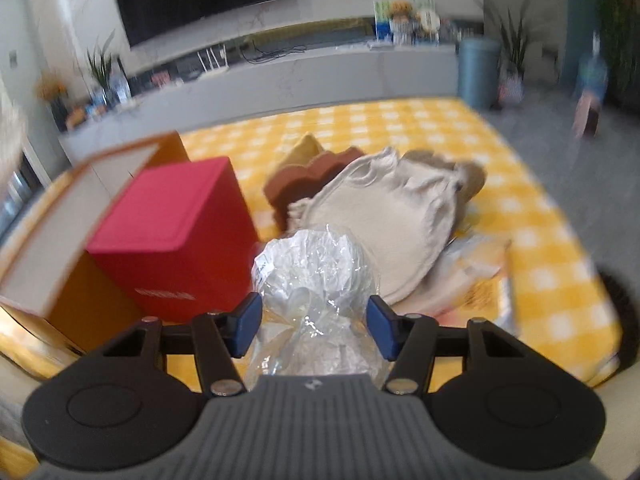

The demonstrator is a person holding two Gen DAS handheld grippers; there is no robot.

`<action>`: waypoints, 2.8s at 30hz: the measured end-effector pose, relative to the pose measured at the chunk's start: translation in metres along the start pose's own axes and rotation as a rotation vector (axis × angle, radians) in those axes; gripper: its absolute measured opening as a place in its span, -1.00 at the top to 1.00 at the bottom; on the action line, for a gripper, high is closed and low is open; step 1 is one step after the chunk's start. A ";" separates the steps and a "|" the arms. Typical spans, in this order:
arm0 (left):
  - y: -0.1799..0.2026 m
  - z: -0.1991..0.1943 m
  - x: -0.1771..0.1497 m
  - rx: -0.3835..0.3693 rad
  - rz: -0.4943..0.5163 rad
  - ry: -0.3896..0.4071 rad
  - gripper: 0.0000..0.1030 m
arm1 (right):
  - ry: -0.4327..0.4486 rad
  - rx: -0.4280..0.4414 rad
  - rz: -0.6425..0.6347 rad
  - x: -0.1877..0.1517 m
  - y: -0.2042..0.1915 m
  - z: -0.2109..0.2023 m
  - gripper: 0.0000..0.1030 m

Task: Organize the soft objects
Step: 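Lift the white towels with the left gripper while the right gripper grasps the plastic-wrapped bundle, then carry the towels over the cardboard box and open the left gripper, then lower the plastic bundle into the cardboard box and open the right gripper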

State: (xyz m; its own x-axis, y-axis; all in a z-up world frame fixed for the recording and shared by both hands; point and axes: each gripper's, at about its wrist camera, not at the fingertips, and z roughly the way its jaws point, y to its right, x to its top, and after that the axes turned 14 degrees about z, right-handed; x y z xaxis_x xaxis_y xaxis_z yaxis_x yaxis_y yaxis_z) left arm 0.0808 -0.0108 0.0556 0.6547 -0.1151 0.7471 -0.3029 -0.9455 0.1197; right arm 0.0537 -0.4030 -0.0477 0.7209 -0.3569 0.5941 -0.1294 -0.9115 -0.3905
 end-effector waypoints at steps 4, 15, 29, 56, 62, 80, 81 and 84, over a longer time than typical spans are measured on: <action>-0.019 -0.001 -0.006 -0.001 -0.036 0.022 0.28 | -0.030 0.145 0.155 0.005 0.013 -0.003 -0.12; -0.077 -0.007 -0.028 0.065 -0.176 0.121 0.28 | 0.018 0.378 0.305 0.013 0.008 -0.028 -0.09; -0.091 0.024 -0.046 0.076 -0.105 0.033 0.28 | -0.005 0.539 0.089 0.019 -0.138 -0.021 -0.07; -0.058 0.024 -0.063 0.282 0.166 -0.093 -0.57 | -0.068 0.186 -0.174 -0.035 -0.228 0.055 0.29; -0.068 0.002 -0.057 0.323 0.121 -0.021 -0.64 | -0.055 0.166 -0.179 -0.040 -0.234 0.057 0.29; -0.105 -0.004 -0.063 0.385 -0.004 0.000 -0.64 | -0.038 -0.215 -0.596 -0.080 -0.286 0.124 0.29; -0.107 -0.003 -0.064 0.383 -0.007 -0.002 -0.64 | -0.041 -0.222 -0.596 -0.079 -0.286 0.125 0.29; -0.109 -0.003 -0.065 0.382 -0.016 -0.007 -0.64 | -0.064 -0.190 -0.560 -0.074 -0.288 0.126 0.29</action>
State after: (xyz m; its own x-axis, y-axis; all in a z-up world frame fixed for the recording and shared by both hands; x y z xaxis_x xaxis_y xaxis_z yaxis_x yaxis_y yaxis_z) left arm 0.0685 0.1004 -0.0041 0.6622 -0.1006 0.7425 -0.0139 -0.9924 -0.1220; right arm 0.1234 -0.0887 -0.0674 0.7535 0.1969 0.6272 0.1673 -0.9801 0.1068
